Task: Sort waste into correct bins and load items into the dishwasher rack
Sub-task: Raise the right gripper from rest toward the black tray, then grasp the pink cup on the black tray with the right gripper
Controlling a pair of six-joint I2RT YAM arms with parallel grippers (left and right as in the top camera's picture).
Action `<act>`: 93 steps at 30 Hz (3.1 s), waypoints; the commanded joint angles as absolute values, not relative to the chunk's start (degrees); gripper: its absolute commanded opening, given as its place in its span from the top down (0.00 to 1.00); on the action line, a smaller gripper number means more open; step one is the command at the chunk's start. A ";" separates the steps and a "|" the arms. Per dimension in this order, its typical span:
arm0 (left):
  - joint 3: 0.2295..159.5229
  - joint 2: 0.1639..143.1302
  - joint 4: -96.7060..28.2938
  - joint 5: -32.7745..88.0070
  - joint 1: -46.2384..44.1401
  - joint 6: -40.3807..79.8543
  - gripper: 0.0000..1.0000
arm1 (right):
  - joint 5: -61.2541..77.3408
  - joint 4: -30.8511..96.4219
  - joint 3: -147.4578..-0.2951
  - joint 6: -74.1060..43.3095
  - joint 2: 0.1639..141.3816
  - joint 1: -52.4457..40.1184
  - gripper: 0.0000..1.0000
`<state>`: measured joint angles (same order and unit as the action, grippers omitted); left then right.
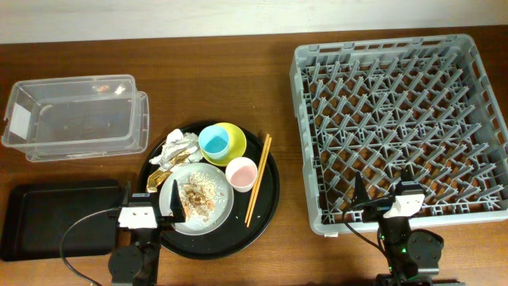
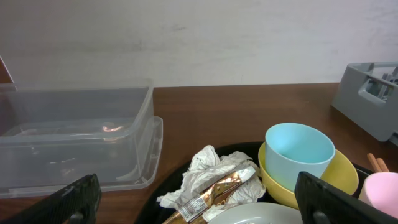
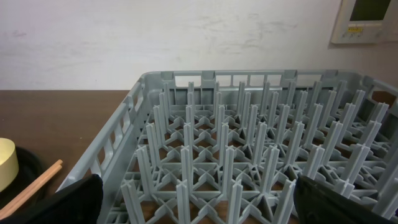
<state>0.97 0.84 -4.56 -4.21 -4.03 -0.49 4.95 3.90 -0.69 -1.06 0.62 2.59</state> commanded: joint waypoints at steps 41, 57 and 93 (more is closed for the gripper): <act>0.54 0.45 -4.56 -3.18 -4.93 -1.78 0.01 | 8.62 2.26 -0.32 -1.83 0.32 3.03 0.02; 0.54 0.45 -4.56 -3.18 -4.93 -1.78 0.01 | 41.41 -18.85 -1.87 -73.56 0.40 3.03 0.02; 0.54 0.45 -4.56 -3.18 -4.93 -1.78 0.01 | -1.98 53.36 -95.48 -28.97 112.73 -49.63 0.40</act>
<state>0.95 0.69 -4.67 -3.55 -4.75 -0.71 3.31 53.10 -94.70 -25.78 110.43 -47.48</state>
